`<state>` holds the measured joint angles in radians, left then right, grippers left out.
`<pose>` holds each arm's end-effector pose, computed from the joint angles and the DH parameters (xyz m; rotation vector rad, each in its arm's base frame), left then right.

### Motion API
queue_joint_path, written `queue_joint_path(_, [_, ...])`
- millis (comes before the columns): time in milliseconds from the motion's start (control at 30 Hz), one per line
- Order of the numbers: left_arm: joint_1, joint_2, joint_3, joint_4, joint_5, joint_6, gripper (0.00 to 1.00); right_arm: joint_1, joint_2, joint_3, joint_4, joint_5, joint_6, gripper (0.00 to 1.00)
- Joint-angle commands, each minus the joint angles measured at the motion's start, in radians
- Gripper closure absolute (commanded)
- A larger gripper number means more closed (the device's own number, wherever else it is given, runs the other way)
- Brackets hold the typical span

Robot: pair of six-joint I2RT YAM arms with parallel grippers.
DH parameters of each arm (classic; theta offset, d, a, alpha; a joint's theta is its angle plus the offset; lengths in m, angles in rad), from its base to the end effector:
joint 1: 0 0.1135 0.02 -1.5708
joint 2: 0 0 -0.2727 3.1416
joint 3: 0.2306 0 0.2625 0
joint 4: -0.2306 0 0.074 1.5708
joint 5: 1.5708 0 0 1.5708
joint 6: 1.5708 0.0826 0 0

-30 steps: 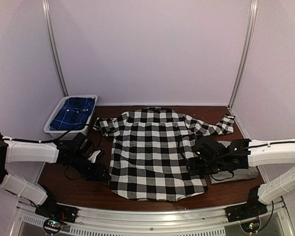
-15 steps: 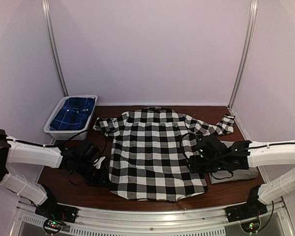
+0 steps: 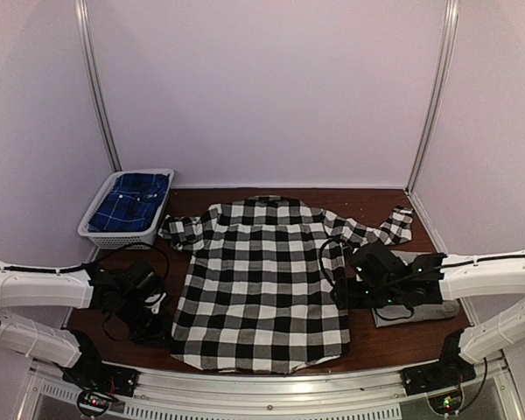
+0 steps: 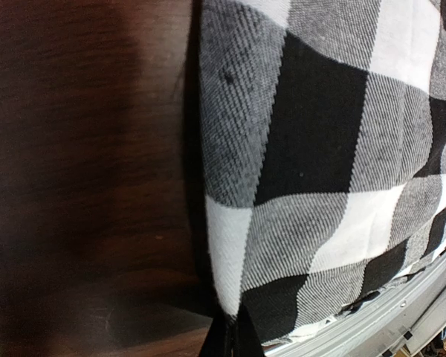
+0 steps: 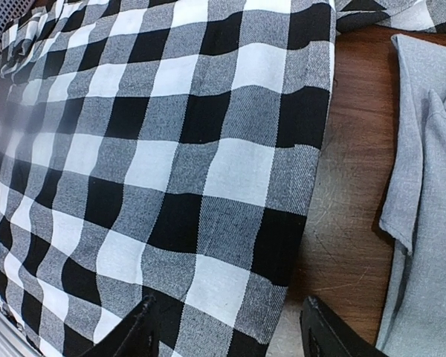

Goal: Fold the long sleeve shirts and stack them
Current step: Move the flattened shirt to the center of the board.

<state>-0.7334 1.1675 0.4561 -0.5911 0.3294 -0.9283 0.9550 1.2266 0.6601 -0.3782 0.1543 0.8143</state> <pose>0.1203 -0.1444 0.0962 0.2258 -3.0043 0.6377 0.1646 0.2106 0.1576 -0.1170 2.5791 0.5200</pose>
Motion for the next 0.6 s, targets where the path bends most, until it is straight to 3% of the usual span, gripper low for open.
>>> queue_joint_path(0, [-0.003, 0.009, 0.023, -0.103, -0.047, 0.002, 1.0, -0.006, -0.004, -0.032, 0.038, -0.049, -0.008, 0.35])
queue_joint_path(67, [-0.003, 0.018, 0.057, -0.115, -0.05, 0.019, 1.0, -0.005, -0.007, -0.046, 0.027, -0.067, -0.003, 0.36])
queue_joint_path(233, [-0.003, 0.005, 0.169, -0.17, -0.124, 0.049, 0.71, -0.006, -0.049, -0.061, -0.025, -0.038, -0.002, 0.36])
queue_joint_path(400, [-0.003, 0.034, 0.335, -0.214, -0.238, 0.116, 0.58, -0.013, -0.049, -0.01, -0.054, -0.004, -0.013, 0.36])
queue_joint_path(567, [-0.001, 0.121, 0.489, -0.147, -0.298, 0.189, 0.49, -0.114, -0.059, 0.053, -0.077, 0.02, -0.07, 0.36])
